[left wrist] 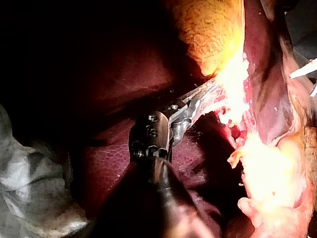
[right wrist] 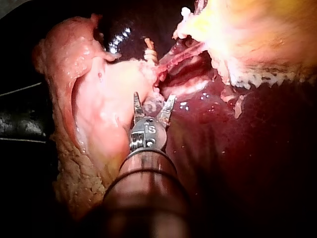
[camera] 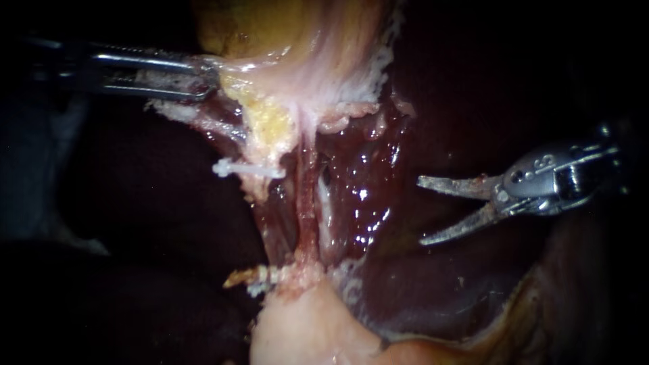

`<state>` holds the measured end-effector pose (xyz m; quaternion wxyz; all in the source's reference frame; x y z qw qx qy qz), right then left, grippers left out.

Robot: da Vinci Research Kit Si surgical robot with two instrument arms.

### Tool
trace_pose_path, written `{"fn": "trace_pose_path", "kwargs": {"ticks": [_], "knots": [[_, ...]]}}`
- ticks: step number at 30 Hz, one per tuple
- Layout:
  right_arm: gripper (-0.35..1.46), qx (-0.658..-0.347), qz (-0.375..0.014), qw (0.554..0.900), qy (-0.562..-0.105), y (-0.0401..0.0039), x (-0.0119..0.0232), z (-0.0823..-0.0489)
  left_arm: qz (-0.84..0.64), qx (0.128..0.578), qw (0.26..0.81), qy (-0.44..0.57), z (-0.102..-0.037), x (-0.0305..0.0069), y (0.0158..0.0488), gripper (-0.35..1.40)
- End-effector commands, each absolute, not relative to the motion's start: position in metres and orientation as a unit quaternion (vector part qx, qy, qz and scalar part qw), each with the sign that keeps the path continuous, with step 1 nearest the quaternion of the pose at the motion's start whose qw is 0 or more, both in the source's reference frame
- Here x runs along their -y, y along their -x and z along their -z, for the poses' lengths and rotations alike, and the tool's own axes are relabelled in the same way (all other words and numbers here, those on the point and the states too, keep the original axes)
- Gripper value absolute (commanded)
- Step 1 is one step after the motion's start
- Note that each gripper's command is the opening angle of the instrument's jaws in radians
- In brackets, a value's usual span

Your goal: Go back from the cut left tube

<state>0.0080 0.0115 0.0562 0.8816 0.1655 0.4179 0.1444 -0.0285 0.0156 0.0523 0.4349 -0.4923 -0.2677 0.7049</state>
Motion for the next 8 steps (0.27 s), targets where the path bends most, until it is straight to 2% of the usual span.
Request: {"fn": "trace_pose_path", "kwargs": {"ticks": [1,8], "knots": [[1.45,-0.418,-0.144,0.882,-0.166,-0.008,-0.0115,-0.0562,-0.705,0.267,0.435,0.492,-0.0523,-0.0156,0.0285,-0.35],[1.45,-0.418,-0.144,0.882,-0.166,-0.008,-0.0115,-0.0562,-0.705,0.267,0.435,0.492,-0.0524,-0.0157,0.0285,-0.35]]}}
